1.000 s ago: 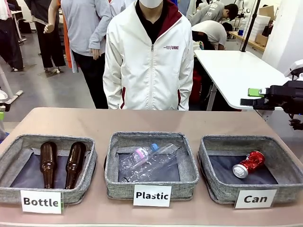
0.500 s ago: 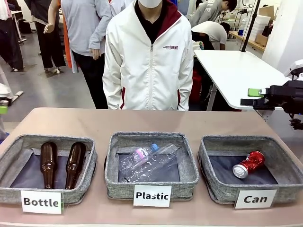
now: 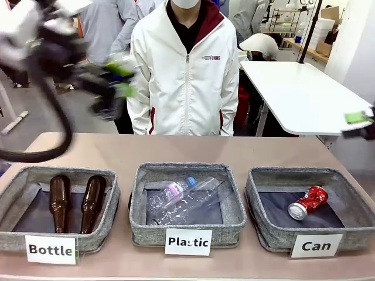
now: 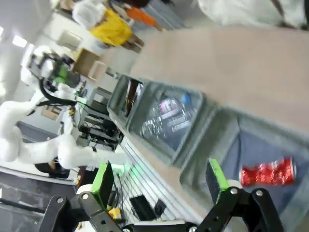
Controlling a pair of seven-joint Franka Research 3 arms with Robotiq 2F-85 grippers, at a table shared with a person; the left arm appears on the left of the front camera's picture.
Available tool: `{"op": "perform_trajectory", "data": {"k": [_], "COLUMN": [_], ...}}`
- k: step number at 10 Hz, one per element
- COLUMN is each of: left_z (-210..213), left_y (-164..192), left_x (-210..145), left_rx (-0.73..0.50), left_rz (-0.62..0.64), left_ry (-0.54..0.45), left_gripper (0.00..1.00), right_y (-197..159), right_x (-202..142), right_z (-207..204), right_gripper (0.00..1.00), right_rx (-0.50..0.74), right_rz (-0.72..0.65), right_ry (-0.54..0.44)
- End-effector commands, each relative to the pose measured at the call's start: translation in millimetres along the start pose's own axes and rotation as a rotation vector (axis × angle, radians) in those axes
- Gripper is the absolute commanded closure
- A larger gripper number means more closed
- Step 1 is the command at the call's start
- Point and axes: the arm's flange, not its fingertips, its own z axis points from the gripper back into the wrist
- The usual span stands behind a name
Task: Sort the can waste into the basket.
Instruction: Pick up the can waste from the table and place it in the right Fabric basket.
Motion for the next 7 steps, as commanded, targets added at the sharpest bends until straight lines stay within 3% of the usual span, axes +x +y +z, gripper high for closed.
{"op": "perform_trajectory", "data": {"k": [1,3,4,6,7], "left_z": [-81.4,-183.9,-229.3,-311.2,-344.4], "left_y": [67.6,101.6,114.7,122.9,119.3], "left_x": [42.2,69.5,73.9,61.7,52.2], "left_rx": [-0.013,-0.113,-0.112,-0.189,-0.212], "left_rz": [-0.021,-0.015,-0.038,-0.044,-0.052], "left_ry": [0.049,0.041,0.044,0.029,0.017], "left_gripper": [1.00,1.00,1.00,1.00,1.00], "right_y": [6.7,-8.6,-17.7,-51.3,-63.9], "right_x": [-47.3,-86.1,-102.7,-128.6,-134.6], "right_z": [47.5,90.5,116.8,167.9,174.1], "right_gripper": [0.00,0.00,0.00,0.00,0.00], "right_rx": [-0.035,-0.072,-0.057,-0.013,0.010], "right_rz": [-0.033,-0.071,-0.117,-0.271,-0.295], "right_ry": [0.005,0.016,-0.030,-0.161,-0.177]}}
